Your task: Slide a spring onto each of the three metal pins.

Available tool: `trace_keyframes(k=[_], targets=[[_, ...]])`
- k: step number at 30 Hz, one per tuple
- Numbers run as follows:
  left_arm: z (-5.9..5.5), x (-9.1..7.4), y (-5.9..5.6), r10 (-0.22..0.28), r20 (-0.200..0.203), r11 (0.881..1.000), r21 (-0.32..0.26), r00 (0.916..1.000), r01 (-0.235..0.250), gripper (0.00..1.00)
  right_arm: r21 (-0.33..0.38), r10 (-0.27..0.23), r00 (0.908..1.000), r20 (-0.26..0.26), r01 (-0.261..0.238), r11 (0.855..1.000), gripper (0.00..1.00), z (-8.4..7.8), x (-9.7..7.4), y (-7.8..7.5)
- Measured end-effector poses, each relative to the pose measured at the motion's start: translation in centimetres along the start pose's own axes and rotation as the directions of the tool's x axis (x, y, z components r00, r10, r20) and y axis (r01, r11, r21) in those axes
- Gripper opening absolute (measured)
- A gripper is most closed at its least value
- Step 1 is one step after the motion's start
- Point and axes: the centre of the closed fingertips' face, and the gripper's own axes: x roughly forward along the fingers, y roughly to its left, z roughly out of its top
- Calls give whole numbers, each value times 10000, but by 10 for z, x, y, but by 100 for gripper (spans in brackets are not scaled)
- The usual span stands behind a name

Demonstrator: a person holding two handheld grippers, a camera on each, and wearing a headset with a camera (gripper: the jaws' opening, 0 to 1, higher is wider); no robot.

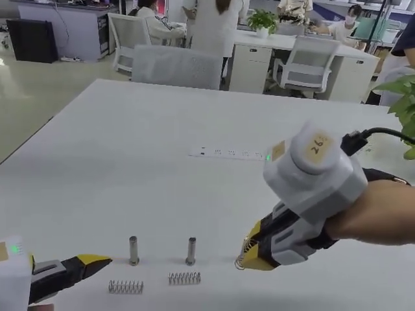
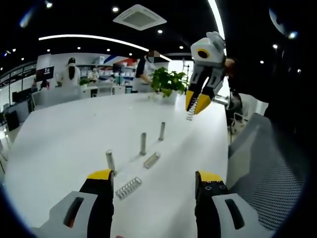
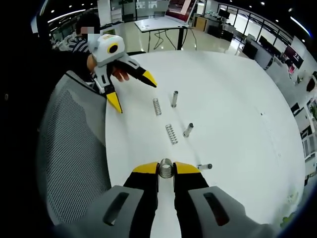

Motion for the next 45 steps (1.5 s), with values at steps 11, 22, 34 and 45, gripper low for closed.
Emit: trace_keyframes(k=[11, 22, 34, 45], targets=[[-3, -5, 8, 363, -60, 9991, 215, 9993, -361, 67, 160, -424, 9988, -263, 428, 9990, 8, -7, -15, -28], [-4, -7, 9, 435, -79, 9987, 271, 9990, -432, 69, 162, -696, 9940, -845, 712, 9973, 8, -14, -5, -56], [-5, -10, 11, 489, -125, 9979, 429, 9987, -483, 70, 191, -434, 9907, -1288, 463, 9987, 8, -17, 17, -72], [-6, -11, 11, 572, -165, 9977, 375, 9982, -566, 70, 452, -241, 9891, -1450, 310, 9985, 8, -25, 31, -79]])
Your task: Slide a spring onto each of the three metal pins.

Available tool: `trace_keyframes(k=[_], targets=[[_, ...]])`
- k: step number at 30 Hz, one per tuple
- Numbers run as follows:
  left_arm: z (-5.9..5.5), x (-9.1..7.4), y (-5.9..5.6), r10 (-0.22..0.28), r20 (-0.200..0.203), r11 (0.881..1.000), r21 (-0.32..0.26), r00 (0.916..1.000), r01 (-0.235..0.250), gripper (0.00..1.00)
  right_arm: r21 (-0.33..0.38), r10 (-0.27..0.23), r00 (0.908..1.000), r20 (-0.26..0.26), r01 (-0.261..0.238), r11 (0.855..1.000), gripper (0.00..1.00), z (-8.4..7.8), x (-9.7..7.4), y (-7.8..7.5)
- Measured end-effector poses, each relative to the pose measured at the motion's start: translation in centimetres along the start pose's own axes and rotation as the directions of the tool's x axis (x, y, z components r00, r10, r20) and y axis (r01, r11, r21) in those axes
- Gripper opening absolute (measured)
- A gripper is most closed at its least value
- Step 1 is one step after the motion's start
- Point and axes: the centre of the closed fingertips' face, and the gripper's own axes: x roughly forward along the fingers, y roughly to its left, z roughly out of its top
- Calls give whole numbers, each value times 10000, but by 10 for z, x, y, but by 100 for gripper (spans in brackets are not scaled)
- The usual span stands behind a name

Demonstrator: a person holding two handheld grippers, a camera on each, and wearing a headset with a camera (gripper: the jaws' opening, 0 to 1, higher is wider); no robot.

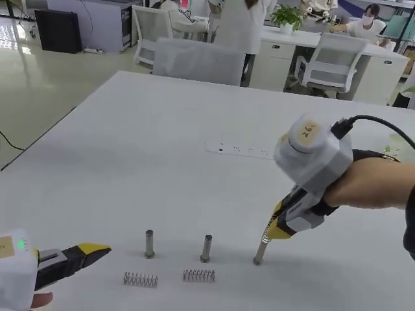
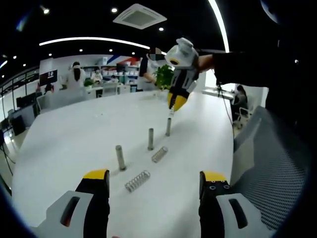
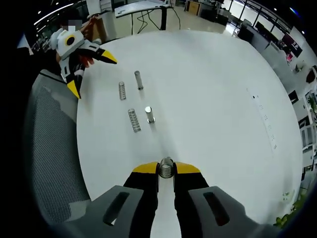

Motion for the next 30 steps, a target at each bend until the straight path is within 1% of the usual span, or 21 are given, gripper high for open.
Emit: trace_keyframes(k=[12, 16, 24, 30], targets=[[1, 0, -1, 22, -5, 10000, 2, 10000, -22, 69, 75, 78, 9999, -143, -77, 9999, 8, -5, 8, -3], [0, 1, -1, 11, -49, 10000, 9, 10000, -11, 68, 118, 126, 9998, -138, -124, 9999, 8, -5, 10, -3], [-1, 1, -1, 6, -77, 10000, 22, 10000, -6, 67, 125, 149, 9996, -232, -146, 9998, 8, -6, 21, -4], [-1, 1, -1, -6, -99, 10000, 29, 10000, 6, 67, 218, 259, 9988, -424, -250, 9994, 8, -12, 33, -3]])
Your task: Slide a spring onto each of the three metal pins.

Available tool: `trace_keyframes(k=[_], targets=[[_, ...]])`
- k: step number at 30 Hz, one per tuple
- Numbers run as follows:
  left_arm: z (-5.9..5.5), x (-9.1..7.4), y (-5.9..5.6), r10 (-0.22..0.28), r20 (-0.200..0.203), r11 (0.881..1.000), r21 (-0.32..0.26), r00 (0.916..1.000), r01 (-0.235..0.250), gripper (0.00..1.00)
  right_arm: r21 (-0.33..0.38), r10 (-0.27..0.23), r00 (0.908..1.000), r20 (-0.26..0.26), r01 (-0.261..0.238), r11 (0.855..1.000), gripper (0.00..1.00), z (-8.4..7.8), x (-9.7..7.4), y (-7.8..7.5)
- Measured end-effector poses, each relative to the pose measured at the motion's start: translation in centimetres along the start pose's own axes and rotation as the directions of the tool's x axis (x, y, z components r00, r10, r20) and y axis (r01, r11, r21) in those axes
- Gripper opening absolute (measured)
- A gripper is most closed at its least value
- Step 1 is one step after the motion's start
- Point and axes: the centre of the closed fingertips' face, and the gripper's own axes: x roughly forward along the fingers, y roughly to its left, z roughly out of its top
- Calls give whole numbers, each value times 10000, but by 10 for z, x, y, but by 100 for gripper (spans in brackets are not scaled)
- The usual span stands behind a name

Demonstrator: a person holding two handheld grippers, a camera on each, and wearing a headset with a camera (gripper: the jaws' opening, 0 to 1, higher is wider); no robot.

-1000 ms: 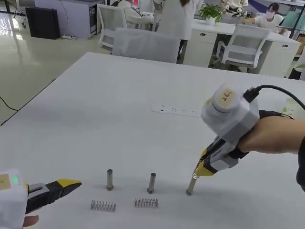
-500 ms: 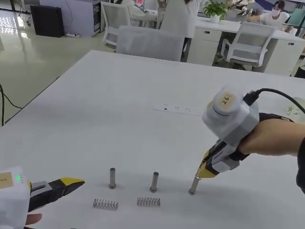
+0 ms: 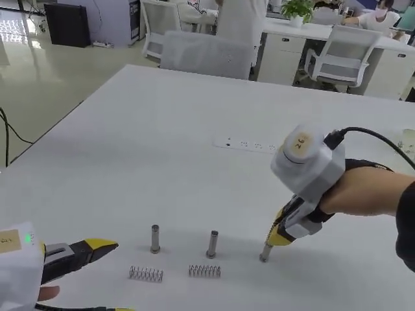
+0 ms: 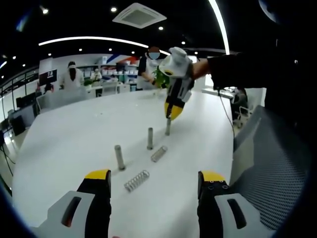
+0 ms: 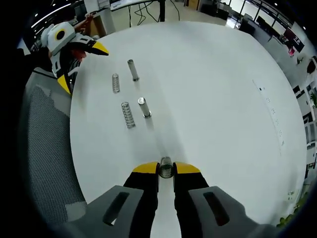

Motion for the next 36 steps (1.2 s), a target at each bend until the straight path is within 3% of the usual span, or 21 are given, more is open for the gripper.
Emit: trace_keyframes(k=[19, 36], targets=[[-2, -1, 0, 84, -44, 10000, -30, 10000, -84, 67, 124, 72, 9997, -217, -69, 9999, 8, -10, 26, 0], [-1, -1, 1, 155, -27, 9999, -25, 9999, -155, 66, -16, -22, 10000, -97, 22, 10000, 9, -9, 28, -1]])
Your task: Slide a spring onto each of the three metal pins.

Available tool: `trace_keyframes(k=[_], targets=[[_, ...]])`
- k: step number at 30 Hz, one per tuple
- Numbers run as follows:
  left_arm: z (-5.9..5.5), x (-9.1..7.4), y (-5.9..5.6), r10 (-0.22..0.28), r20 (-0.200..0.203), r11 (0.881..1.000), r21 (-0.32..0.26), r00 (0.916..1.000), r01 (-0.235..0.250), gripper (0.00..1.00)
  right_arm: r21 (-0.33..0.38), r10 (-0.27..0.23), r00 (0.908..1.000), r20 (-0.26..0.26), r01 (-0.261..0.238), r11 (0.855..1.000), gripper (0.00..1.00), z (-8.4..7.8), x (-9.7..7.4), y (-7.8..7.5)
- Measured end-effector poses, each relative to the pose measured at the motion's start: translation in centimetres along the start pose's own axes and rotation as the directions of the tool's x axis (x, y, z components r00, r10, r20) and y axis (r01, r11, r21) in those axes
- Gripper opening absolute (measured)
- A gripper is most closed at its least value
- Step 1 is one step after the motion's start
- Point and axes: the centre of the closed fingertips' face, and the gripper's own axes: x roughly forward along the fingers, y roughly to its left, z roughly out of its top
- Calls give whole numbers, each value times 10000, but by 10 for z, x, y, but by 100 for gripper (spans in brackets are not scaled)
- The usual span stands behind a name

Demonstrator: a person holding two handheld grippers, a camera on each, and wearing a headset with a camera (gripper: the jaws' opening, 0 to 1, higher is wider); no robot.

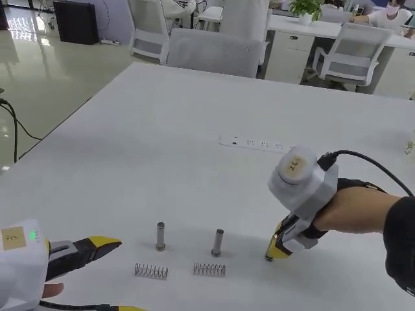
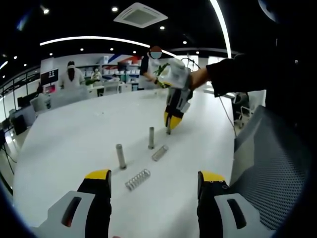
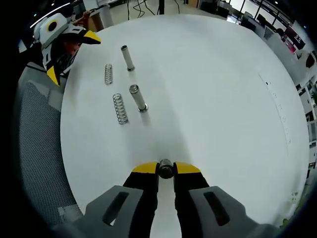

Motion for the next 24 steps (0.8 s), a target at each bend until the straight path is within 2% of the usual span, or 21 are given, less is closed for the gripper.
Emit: trace_keyframes(k=[9, 24], targets=[[1, 0, -1, -31, 14, 10000, 34, 10000, 31, 66, -84, -146, 9999, 88, 147, 9999, 15, -1, -3, -1], [4, -1, -2, -74, 86, 9999, 87, 9999, 74, 66, 88, -249, 9997, 80, 249, 9997, 17, -13, -11, 4]])
